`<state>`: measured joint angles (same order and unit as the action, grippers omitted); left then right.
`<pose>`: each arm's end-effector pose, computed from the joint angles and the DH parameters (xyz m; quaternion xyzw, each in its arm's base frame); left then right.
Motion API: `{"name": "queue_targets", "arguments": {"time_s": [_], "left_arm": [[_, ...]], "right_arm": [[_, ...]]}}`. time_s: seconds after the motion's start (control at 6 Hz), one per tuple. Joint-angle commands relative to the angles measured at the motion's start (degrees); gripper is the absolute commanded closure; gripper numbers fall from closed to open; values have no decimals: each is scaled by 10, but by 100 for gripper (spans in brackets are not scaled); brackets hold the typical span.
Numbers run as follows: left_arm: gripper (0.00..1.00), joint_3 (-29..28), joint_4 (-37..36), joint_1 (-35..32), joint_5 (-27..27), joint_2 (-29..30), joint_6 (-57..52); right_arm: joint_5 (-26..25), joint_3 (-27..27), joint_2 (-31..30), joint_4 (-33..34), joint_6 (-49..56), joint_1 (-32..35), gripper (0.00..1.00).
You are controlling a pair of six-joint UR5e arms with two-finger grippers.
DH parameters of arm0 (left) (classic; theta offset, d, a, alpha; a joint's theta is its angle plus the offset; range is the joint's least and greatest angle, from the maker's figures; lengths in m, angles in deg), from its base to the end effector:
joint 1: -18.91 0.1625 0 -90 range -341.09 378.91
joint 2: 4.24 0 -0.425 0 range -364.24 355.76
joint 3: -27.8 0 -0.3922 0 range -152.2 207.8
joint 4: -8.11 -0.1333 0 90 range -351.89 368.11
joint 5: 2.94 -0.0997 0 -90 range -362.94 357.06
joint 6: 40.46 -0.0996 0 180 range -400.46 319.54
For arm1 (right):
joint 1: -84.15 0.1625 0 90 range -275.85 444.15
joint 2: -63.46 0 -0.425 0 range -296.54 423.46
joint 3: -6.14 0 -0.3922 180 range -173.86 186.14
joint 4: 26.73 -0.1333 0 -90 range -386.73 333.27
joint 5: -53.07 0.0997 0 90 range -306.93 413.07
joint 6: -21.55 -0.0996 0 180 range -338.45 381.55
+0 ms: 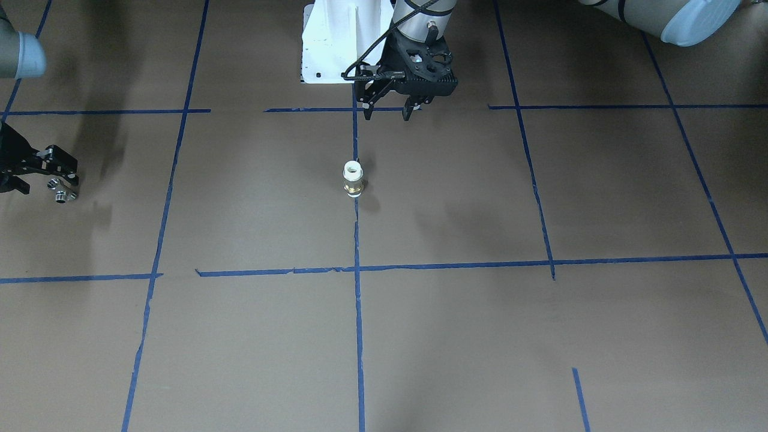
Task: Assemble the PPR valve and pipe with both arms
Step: 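Set the valve upright with the left gripper while the right grasps the chrome tee, then carry the chrome tee above the valve with the right gripper while the left withdraws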
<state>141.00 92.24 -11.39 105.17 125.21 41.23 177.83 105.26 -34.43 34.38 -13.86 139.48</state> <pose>0.4526 -0.3830 0.1108 0.0246 0.4889 -0.0922 0.8671 -0.1994 -0.4227 0.5958 0.0374 -0.3785 -0.0717 0.9220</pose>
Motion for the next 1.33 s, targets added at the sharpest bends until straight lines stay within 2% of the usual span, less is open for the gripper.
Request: {"name": "queue_targets", "arguments": {"time_s": [0.0, 0.33, 0.5, 0.67, 0.83, 1.17], "left_arm": [[24, 1, 2, 0, 0, -4, 0], [24, 1, 3, 0, 0, -8, 0], [24, 1, 4, 0, 0, -8, 0], [25, 1, 5, 0, 0, -8, 0], [24, 1, 5, -1, 0, -8, 0], [23, 1, 5, -5, 0, -8, 0]], "right_arm": [[-1, -5, 1, 1, 1, -10, 7], [-2, -5, 2, 1, 1, -11, 35], [-2, -6, 2, 1, 1, -11, 39], [-3, -6, 2, 1, 2, -10, 61], [-2, -5, 0, 0, 2, -9, 96], [4, 11, 2, 1, -2, -9, 100]]}}
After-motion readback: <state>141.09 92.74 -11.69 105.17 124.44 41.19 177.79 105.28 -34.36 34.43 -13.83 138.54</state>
